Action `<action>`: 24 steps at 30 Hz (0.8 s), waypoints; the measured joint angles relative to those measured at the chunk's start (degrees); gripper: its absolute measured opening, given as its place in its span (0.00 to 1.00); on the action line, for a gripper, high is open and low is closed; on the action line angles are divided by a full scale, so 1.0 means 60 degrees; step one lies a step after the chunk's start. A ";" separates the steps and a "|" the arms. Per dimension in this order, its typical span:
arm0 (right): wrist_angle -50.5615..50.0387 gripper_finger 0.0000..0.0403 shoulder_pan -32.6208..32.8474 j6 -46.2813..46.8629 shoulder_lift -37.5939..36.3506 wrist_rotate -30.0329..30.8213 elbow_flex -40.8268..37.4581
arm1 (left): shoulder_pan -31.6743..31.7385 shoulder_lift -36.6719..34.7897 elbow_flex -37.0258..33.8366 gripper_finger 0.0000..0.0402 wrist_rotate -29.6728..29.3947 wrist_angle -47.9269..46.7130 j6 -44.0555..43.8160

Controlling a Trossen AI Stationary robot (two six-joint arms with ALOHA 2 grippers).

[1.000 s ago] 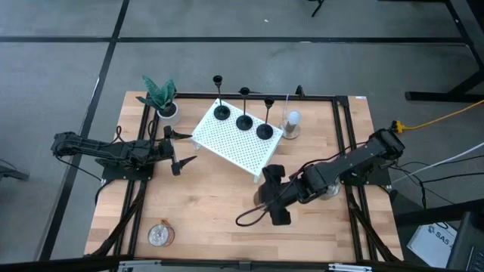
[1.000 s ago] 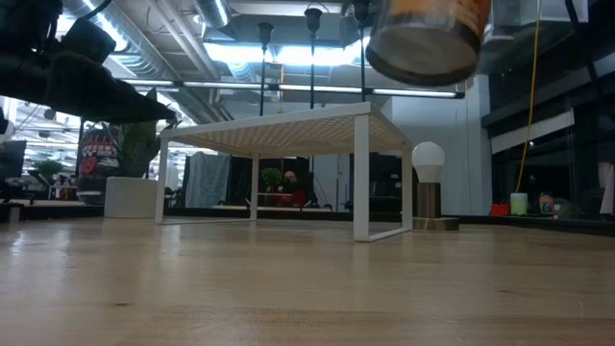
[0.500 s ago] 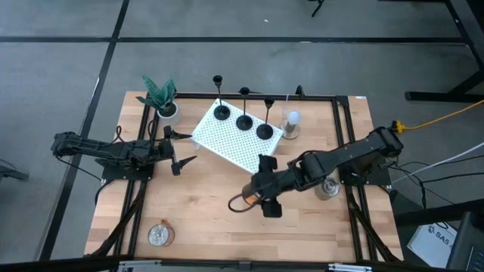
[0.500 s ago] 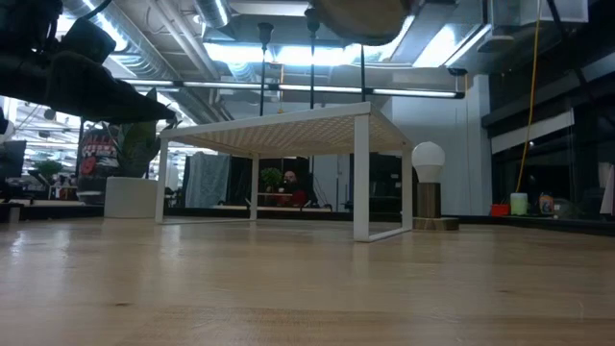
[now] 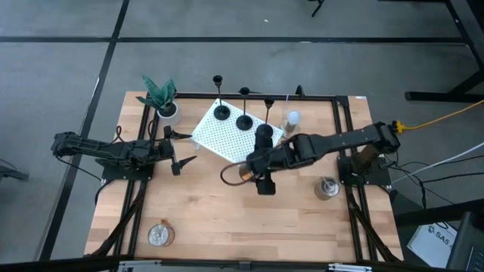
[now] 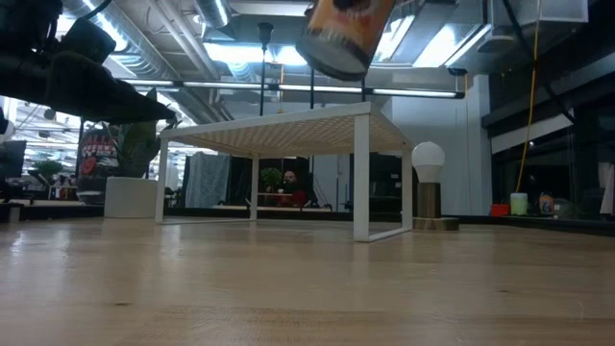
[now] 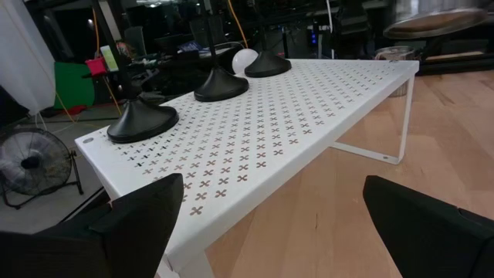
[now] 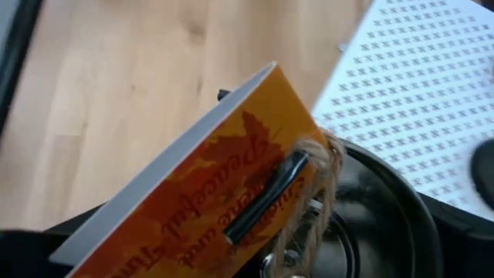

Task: Pick & Place candle stick holders
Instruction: Put the top orange scented candle on the shelf

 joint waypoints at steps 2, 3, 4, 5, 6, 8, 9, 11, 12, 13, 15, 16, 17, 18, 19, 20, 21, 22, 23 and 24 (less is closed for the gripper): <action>-0.0124 0.91 -0.0207 -0.0115 -0.0002 -0.0120 0.0000 | -0.0002 0.0000 0.0000 1.00 0.0000 0.0000 0.0000; -0.0205 0.92 -0.0301 -0.0195 -0.0004 -0.0186 0.0000 | 0.0000 -0.0003 0.0000 1.00 0.0000 0.0001 0.0000; -0.0293 0.92 -0.0381 -0.0267 -0.0004 -0.0199 0.0000 | 0.0001 0.0000 0.0000 1.00 0.0000 0.0000 0.0000; -0.0370 0.92 -0.0466 -0.0301 -0.0004 -0.0206 0.0000 | -0.0001 0.0000 0.0000 1.00 0.0002 -0.0001 0.0000; -0.0406 0.92 -0.0544 -0.0314 -0.0004 -0.0208 0.0000 | 0.0001 0.0000 0.0000 1.00 0.0000 0.0001 0.0000; -0.0345 0.91 -0.0706 -0.0353 -0.0004 -0.0244 -0.0055 | -0.0002 0.0000 0.0002 1.00 0.0000 -0.0001 0.0000; -0.0273 0.91 -0.0789 -0.0396 -0.0007 -0.0274 -0.0121 | -0.0002 -0.0003 0.0000 1.00 0.0000 -0.0002 0.0000; -0.0231 0.91 -0.0929 -0.0530 -0.0007 -0.0283 -0.0301 | -0.0002 -0.0001 0.0000 1.00 0.0000 0.0001 0.0000; -0.0206 0.91 -0.0997 -0.0545 -0.0007 -0.0316 -0.0401 | 0.0000 -0.0001 0.0001 1.00 0.0001 -0.0002 0.0000; -0.0199 0.91 -0.1074 -0.0559 -0.0007 -0.0370 -0.0478 | -0.0001 0.0000 0.0000 1.00 0.0000 0.0000 0.0000; -0.0194 0.91 -0.1224 -0.0555 -0.0007 -0.0460 -0.0595 | 0.0000 0.0000 0.0000 1.00 0.0000 -0.0002 0.0000; -0.0177 0.91 -0.1292 -0.0547 -0.0007 -0.0501 -0.0642 | -0.0002 -0.0001 0.0000 1.00 0.0000 -0.0002 0.0000; -0.0116 0.91 -0.1351 -0.0549 -0.0007 -0.0523 -0.0681 | 0.0000 -0.0001 0.0000 1.00 0.0000 0.0001 0.0000; -0.0065 0.91 -0.1400 -0.0549 -0.0007 -0.0532 -0.0703 | 0.0001 0.0000 0.0000 1.00 0.0000 0.0001 0.0000; -0.0060 0.91 -0.1439 -0.0541 -0.0007 -0.0532 -0.0703 | -0.0002 0.0000 0.0003 1.00 0.0000 -0.0002 0.0000; -0.0064 0.91 -0.1479 -0.0545 -0.0007 -0.0534 -0.0703 | -0.0002 -0.0004 0.0000 1.00 0.0000 0.0001 0.0000; -0.0057 0.91 -0.1516 -0.0545 -0.0007 -0.0567 -0.0703 | 0.0000 -0.0001 0.0000 1.00 0.0000 -0.0002 0.0000; -0.0040 0.91 -0.1554 -0.0548 -0.0007 -0.0605 -0.0706 | 0.0001 0.0000 0.0000 1.00 0.0000 0.0000 0.0000; -0.0016 0.91 -0.1592 -0.0542 -0.0007 -0.0608 -0.0710 | 0.0001 -0.0002 0.0001 1.00 0.0001 0.0000 0.0000; 0.0012 0.91 -0.1635 -0.0531 -0.0007 -0.0609 -0.0710 | -0.0001 -0.0002 0.0000 1.00 0.0000 0.0000 -0.0001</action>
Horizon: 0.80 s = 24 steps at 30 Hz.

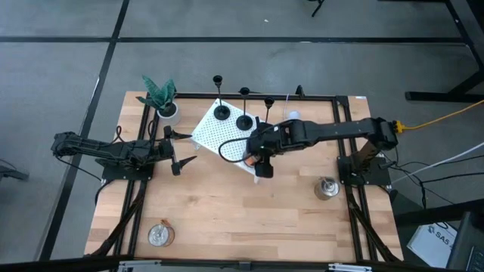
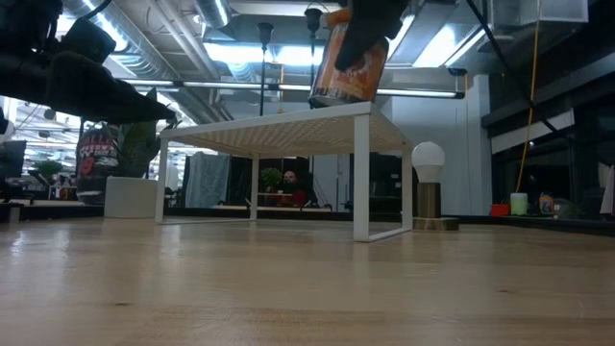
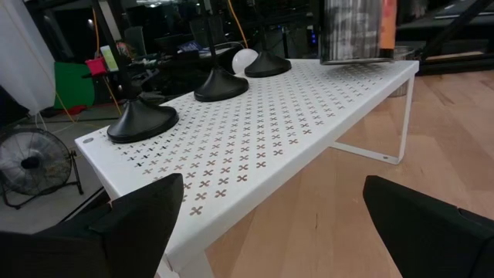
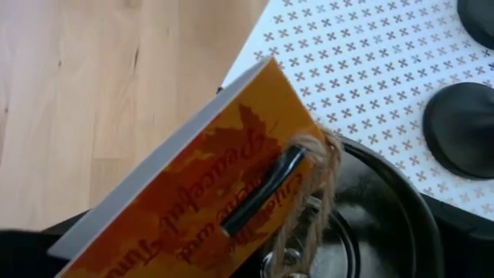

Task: Pick & Place candle stick holders
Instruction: Put the top orange scented candle on the shelf

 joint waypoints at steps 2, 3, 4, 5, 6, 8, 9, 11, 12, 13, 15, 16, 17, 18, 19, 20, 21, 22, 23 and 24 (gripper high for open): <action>0.0004 0.92 -0.0093 0.0006 0.0000 -0.0002 -0.0004 | -0.0002 -0.0002 0.0000 1.00 0.0000 0.0000 0.0001; 0.0004 0.92 -0.0144 0.0016 0.0000 0.0000 -0.0004 | 0.0002 0.0000 0.0001 1.00 0.0000 0.0000 0.0001; 0.0004 0.92 -0.0189 0.0055 0.0000 0.0000 -0.0004 | -0.0002 -0.0002 0.0000 1.00 0.0000 -0.0002 -0.0002; 0.0004 0.92 -0.0229 0.0134 0.0000 0.0001 -0.0004 | 0.0002 -0.0002 0.0000 1.00 0.0000 0.0001 -0.0003; 0.0004 0.92 -0.0273 0.0244 0.0000 0.0004 -0.0004 | 0.0002 -0.0002 0.0000 1.00 0.0000 0.0001 0.0001; 0.0004 0.92 -0.0342 0.0359 0.0000 0.0000 -0.0007 | -0.0001 -0.0002 0.0000 1.00 0.0000 -0.0002 0.0001; 0.0004 0.92 -0.0375 0.0414 0.0000 -0.0023 -0.0007 | 0.0000 0.0000 0.0000 1.00 0.0000 0.0000 0.0001; 0.0004 0.92 -0.0440 0.0503 0.0000 -0.0159 -0.0007 | -0.0002 0.0000 0.0002 1.00 0.0000 -0.0003 -0.0001; 0.0004 0.92 -0.0467 0.0511 0.0000 -0.0255 -0.0007 | 0.0001 -0.0001 0.0000 1.00 0.0002 -0.0003 0.0001; 0.0004 0.92 -0.0489 0.0514 0.0000 -0.0331 -0.0007 | -0.0001 0.0000 0.0000 1.00 0.0001 -0.0002 0.0001; 0.0004 0.92 -0.0520 0.0557 0.0000 -0.0391 -0.0007 | 0.0002 -0.0002 0.0001 1.00 0.0000 -0.0003 0.0001; 0.0005 0.92 -0.0517 0.0581 0.0000 -0.0392 -0.0007 | 0.0000 0.0001 0.0000 1.00 0.0000 -0.0002 0.0001; 0.0004 0.92 -0.0516 0.0583 0.0000 -0.0390 -0.0007 | 0.0001 0.0000 0.0002 1.00 0.0002 -0.0003 0.0001; 0.0004 0.92 -0.0516 0.0583 0.0000 -0.0393 -0.0007 | 0.0001 0.0002 0.0000 1.00 0.0000 0.0001 0.0001; 0.0004 0.92 -0.0512 0.0583 0.0000 -0.0393 -0.0007 | -0.0002 0.0001 0.0000 1.00 0.0000 0.0001 0.0001; 0.0004 0.92 -0.0512 0.0586 0.0000 -0.0393 -0.0007 | 0.0002 0.0000 0.0000 1.00 0.0000 0.0001 0.0001; 0.0004 0.92 -0.0512 0.0599 0.0000 -0.0397 -0.0007 | -0.0002 -0.0002 0.0000 1.00 0.0000 -0.0003 0.0001; 0.0004 0.92 -0.0512 0.0621 0.0000 -0.0398 -0.0007 | 0.0002 0.0002 0.0000 1.00 0.0000 0.0000 0.0001; 0.0004 0.92 -0.0512 0.0630 0.0000 -0.0401 -0.0007 | 0.0001 0.0001 0.0001 1.00 0.0000 -0.0001 -0.0001; 0.0004 0.92 -0.0512 0.0653 0.0000 -0.0401 -0.0007 | 0.0000 -0.0001 0.0000 1.00 0.0000 -0.0002 0.0001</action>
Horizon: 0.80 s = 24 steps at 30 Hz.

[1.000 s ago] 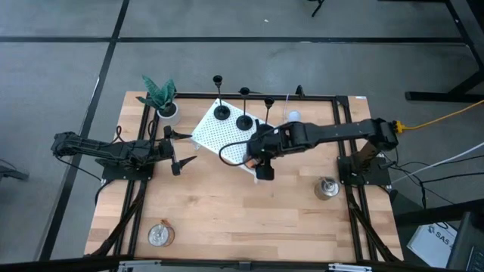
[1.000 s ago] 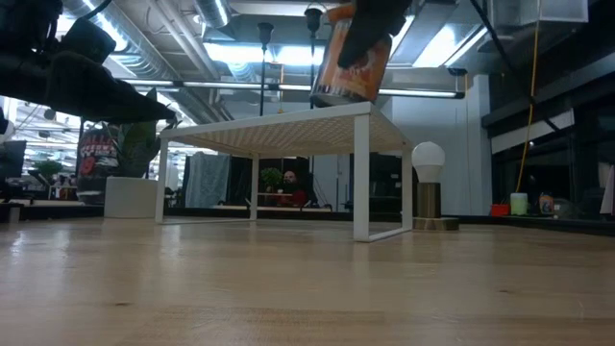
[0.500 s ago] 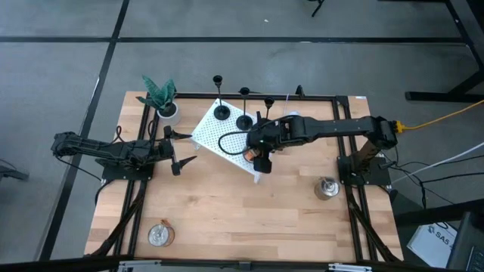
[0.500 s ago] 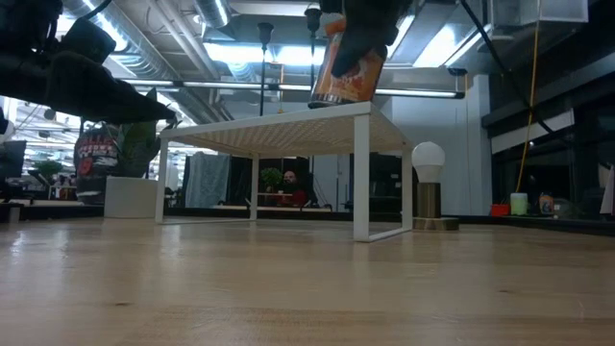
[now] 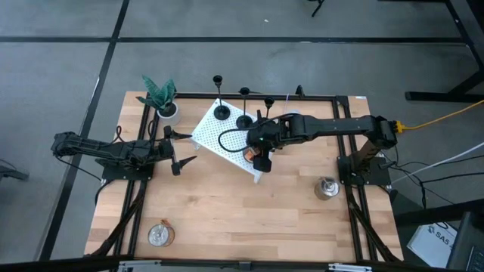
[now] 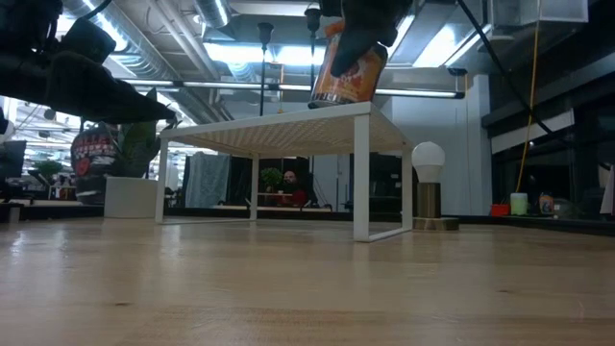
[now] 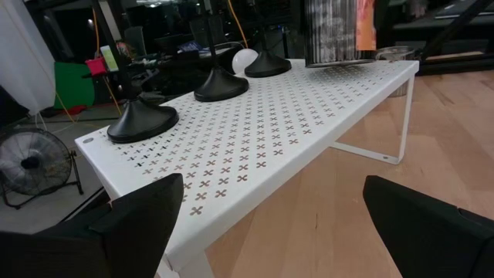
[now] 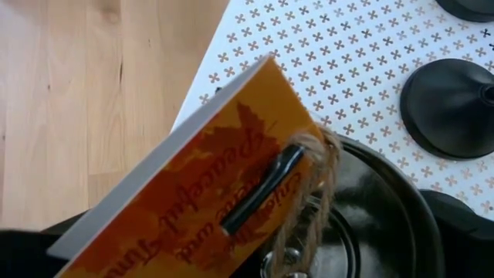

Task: Pick & Place candle stick holders
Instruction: Put the top orange scented candle on the shelf

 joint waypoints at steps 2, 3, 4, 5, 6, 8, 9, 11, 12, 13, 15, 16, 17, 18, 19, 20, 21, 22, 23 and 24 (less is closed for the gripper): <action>0.0007 0.92 0.0000 -0.0001 0.0000 -0.0004 0.0000 | -0.0001 0.0000 0.0001 1.00 0.0000 0.0002 0.0000; 0.0011 0.92 0.0000 -0.0001 0.0000 -0.0004 0.0000 | 0.0001 0.0000 0.0000 1.00 0.0001 0.0001 0.0000; 0.0014 0.92 0.0000 0.0002 0.0000 0.0000 0.0000 | 0.0001 -0.0001 0.0000 1.00 0.0000 0.0003 0.0000; 0.0015 0.92 0.0000 0.0003 0.0000 -0.0008 0.0000 | 0.0001 -0.0001 0.0000 1.00 0.0002 0.0000 0.0000; 0.0030 0.92 0.0000 0.0003 0.0000 -0.0032 -0.0003 | 0.0001 -0.0001 0.0002 1.00 0.0000 0.0003 0.0000; 0.0105 0.92 0.0000 -0.0028 0.0004 -0.0154 -0.0004 | -0.0001 -0.0001 0.0000 1.00 0.0000 0.0002 0.0000; 0.0122 0.92 0.0000 -0.0064 0.0004 -0.0231 -0.0004 | 0.0000 -0.0001 0.0000 1.00 0.0000 0.0000 0.0000; 0.0120 0.92 0.0007 -0.0078 0.0004 -0.0280 -0.0004 | -0.0002 0.0002 0.0000 1.00 0.0000 0.0003 0.0000; 0.0120 0.92 0.0007 -0.0085 0.0004 -0.0280 -0.0004 | -0.0002 -0.0001 0.0000 1.00 0.0000 0.0000 -0.0003; 0.0116 0.92 0.0007 -0.0085 0.0004 -0.0280 -0.0004 | 0.0000 -0.0001 0.0000 1.00 0.0000 0.0003 -0.0003; 0.0102 0.92 0.0007 -0.0089 0.0004 -0.0280 -0.0004 | 0.0001 0.0000 0.0002 1.00 0.0000 0.0003 0.0000; 0.0102 0.92 0.0004 -0.0095 0.0004 -0.0277 -0.0004 | 0.0000 0.0001 0.0001 1.00 0.0001 0.0002 -0.0002; 0.0099 0.93 0.0004 -0.0092 0.0004 -0.0278 -0.0004 | -0.0002 0.0000 0.0000 1.00 0.0000 0.0002 0.0000; 0.0100 0.94 0.0004 -0.0089 0.0006 -0.0277 -0.0004 | 0.0001 -0.0001 0.0000 1.00 0.0000 0.0003 0.0000; 0.0097 0.95 0.0004 -0.0089 0.0007 -0.0277 -0.0004 | 0.0001 -0.0001 0.0000 1.00 0.0000 0.0003 0.0000; 0.0093 0.96 0.0005 -0.0089 0.0008 -0.0277 -0.0007 | -0.0002 0.0002 0.0004 1.00 0.0000 0.0000 0.0000; 0.0087 0.96 0.0004 -0.0083 0.0012 -0.0277 -0.0011 | 0.0000 0.0002 0.0001 1.00 0.0000 0.0002 0.0000; 0.0090 0.97 0.0007 -0.0078 0.0015 -0.0277 -0.0011 | -0.0001 0.0000 0.0000 1.00 0.0000 0.0001 -0.0001; 0.0098 0.98 0.0004 -0.0081 0.0015 -0.0281 -0.0011 | 0.0001 0.0000 0.0001 1.00 0.0000 0.0002 0.0000; 0.0100 0.98 0.0007 -0.0092 0.0015 -0.0320 -0.0011 | -0.0002 0.0000 0.0000 1.00 0.0000 0.0003 0.0000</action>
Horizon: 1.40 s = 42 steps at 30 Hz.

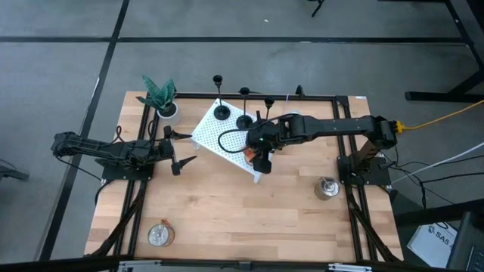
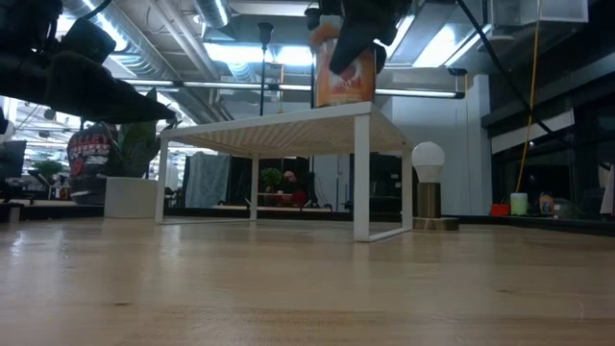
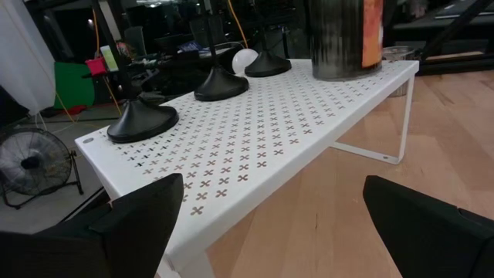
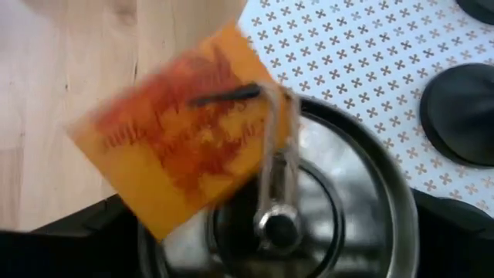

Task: Pick & Place candle stick holders
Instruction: Put the top orange scented candle on the shelf

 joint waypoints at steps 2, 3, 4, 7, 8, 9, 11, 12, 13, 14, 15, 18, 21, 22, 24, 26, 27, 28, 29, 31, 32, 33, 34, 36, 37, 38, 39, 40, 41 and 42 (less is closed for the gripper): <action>0.0002 0.98 -0.0004 -0.0016 0.0000 -0.0096 0.0000 | 0.0004 -0.0001 0.0000 1.00 0.0000 0.0000 -0.0002; 0.0002 0.98 -0.0002 -0.0017 0.0000 -0.0099 0.0000 | 0.0004 -0.0001 0.0002 1.00 0.0000 0.0000 0.0000; 0.0005 0.98 -0.0002 -0.0015 0.0000 -0.0099 0.0000 | 0.0004 0.0001 0.0000 1.00 0.0000 0.0000 -0.0001; 0.0009 0.99 -0.0004 -0.0015 0.0000 -0.0099 0.0000 | 0.0004 -0.0001 0.0000 1.00 0.0000 0.0000 0.0000; 0.0021 0.99 -0.0004 -0.0017 0.0000 -0.0099 0.0000 | 0.0003 -0.0001 0.0001 1.00 0.0000 0.0000 0.0000; 0.0031 0.99 -0.0004 -0.0015 0.0000 -0.0099 0.0000 | 0.0002 -0.0001 0.0000 1.00 0.0002 0.0000 -0.0002; 0.0027 0.99 -0.0004 -0.0015 0.0000 -0.0099 0.0000 | 0.0000 -0.0001 0.0000 1.00 0.0000 0.0000 0.0000; 0.0027 0.99 -0.0004 -0.0015 0.0000 -0.0099 0.0000 | 0.0004 -0.0001 0.0001 1.00 0.0001 -0.0001 0.0000; 0.0027 0.99 -0.0003 -0.0015 0.0000 -0.0099 0.0000 | 0.0004 -0.0001 0.0000 1.00 0.0000 -0.0002 0.0000; 0.0027 0.99 -0.0004 -0.0015 0.0000 -0.0099 0.0000 | 0.0000 -0.0001 0.0000 1.00 0.0000 0.0000 0.0000; 0.0030 0.99 -0.0002 -0.0015 0.0000 -0.0099 0.0000 | 0.0004 -0.0001 0.0000 1.00 0.0001 0.0000 0.0000; 0.0131 0.99 -0.0004 -0.0019 0.0000 -0.0099 0.0000 | 0.0004 -0.0001 0.0000 1.00 0.0000 0.0000 -0.0003; 0.0031 0.99 0.0004 -0.0048 0.0000 -0.0099 0.0080 | 0.0004 -0.0001 0.0000 1.00 0.0000 0.0000 0.0000; -0.0040 0.99 0.0004 -0.0048 0.0000 -0.0099 0.0162 | 0.0002 -0.0001 0.0001 1.00 0.0000 0.0000 0.0000; -0.0057 0.99 0.0030 -0.0048 -0.0004 -0.0095 0.0352 | 0.0003 -0.0001 0.0001 1.00 0.0000 0.0000 -0.0001; -0.0246 0.99 0.0084 -0.0058 -0.0004 -0.0095 0.0545 | 0.0000 -0.0001 0.0000 1.00 0.0000 0.0000 0.0000; -0.0404 0.99 0.0123 -0.0085 -0.0004 -0.0083 0.0655 | 0.0004 -0.0001 0.0000 1.00 0.0000 0.0000 0.0000; -0.0527 0.99 0.0152 -0.0102 -0.0004 -0.0052 0.0763 | 0.0004 0.0000 0.0000 1.00 0.0000 0.0000 -0.0002; -0.0588 0.99 0.0194 -0.0121 -0.0008 -0.0044 0.0853 | 0.0004 -0.0001 0.0000 1.00 0.0000 0.0000 0.0000; -0.0733 0.99 0.0267 -0.0081 -0.0015 -0.0029 0.0978 | 0.0004 -0.0001 0.0003 1.00 0.0000 -0.0003 -0.0003; -0.0858 0.99 0.0311 -0.0076 -0.0015 -0.0014 0.1051 | 0.0002 -0.0001 0.0001 1.00 0.0000 0.0000 0.0000; -0.0998 0.99 0.0364 -0.0049 -0.0015 0.0066 0.1138 | 0.0004 -0.0001 0.0000 1.00 0.0000 0.0000 0.0000; -0.1098 0.99 0.0420 -0.0048 -0.0015 0.0161 0.1213 | 0.0002 -0.0001 0.0002 1.00 0.0000 0.0000 0.0000; -0.1282 0.99 0.0531 -0.0052 -0.0015 0.0381 0.1361 | 0.0004 -0.0001 0.0003 1.00 0.0003 0.0000 0.0000; -0.1431 0.99 0.0587 -0.0053 -0.0015 0.0503 0.1449 | 0.0003 -0.0001 0.0003 1.00 0.0000 0.0000 0.0000; -0.1557 0.99 0.0635 -0.0055 -0.0012 0.0657 0.1557 | 0.0003 -0.0001 0.0000 1.00 0.0000 0.0000 0.0000; -0.1623 0.99 0.0672 -0.0055 -0.0015 0.0806 0.1680 | 0.0004 -0.0001 0.0000 1.00 0.0000 0.0000 0.0000; -0.1684 0.99 0.0702 -0.0055 -0.0015 0.0910 0.1805 | 0.0000 -0.0001 0.0000 1.00 0.0000 0.0000 0.0000; -0.1776 0.99 0.0719 -0.0054 -0.0015 0.0931 0.1922 | 0.0004 -0.0001 0.0000 1.00 0.0000 0.0000 0.0000; -0.1915 0.99 0.0745 -0.0052 -0.0014 0.0985 0.2044 | 0.0004 -0.0001 0.0001 1.00 0.0000 0.0000 0.0000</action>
